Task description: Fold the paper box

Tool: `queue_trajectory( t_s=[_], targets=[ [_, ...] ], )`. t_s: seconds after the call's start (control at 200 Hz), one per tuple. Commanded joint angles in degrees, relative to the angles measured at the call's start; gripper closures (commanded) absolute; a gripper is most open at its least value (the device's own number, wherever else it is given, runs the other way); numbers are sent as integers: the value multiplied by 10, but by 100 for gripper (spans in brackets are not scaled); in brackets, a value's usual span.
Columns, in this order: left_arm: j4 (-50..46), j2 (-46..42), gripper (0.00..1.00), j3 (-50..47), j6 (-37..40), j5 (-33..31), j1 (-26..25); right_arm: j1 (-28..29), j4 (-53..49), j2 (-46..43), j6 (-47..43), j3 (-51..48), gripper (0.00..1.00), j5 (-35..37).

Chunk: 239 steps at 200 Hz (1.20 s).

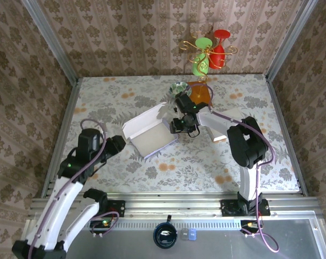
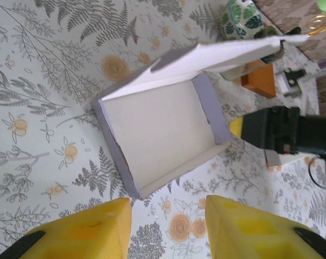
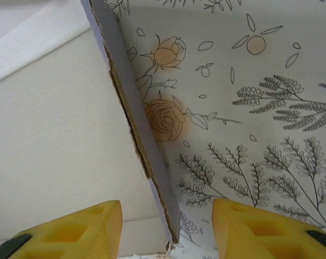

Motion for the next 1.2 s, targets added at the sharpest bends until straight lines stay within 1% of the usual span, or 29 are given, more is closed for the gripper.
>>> queue_trajectory(
  t_s=[0.0, 0.155, 0.245, 0.44, 0.675, 0.825, 0.98, 1.075, 1.19],
  targets=[
    [-12, -42, 59, -29, -24, -19, -14, 6, -14, 21, -25, 31, 52, 5],
    [-30, -60, 59, -47, -28, -23, -17, 15, -8, 43, -21, 45, 54, 6],
    [-28, -56, 59, -44, -27, -20, -18, 19, -6, 54, -19, 51, 58, 5],
    [-23, -35, 59, -34, -16, -11, -18, 31, -6, 57, -19, 51, 63, 26],
    [-10, -23, 59, -30, -14, -8, -17, 44, -21, 46, -10, 30, 80, 80],
    [-7, -19, 59, -29, -11, -5, -17, 46, -9, 6, 10, -13, 90, 110],
    [-2, -14, 59, -29, -12, -3, -18, 48, -7, -52, 28, -69, 97, 153],
    [5, 6, 59, -25, -9, 7, -19, 46, -10, -94, 43, -112, 100, 178],
    [19, 47, 59, -10, 7, 21, -29, 32, -10, -138, 73, -165, 100, 176]
  ],
)
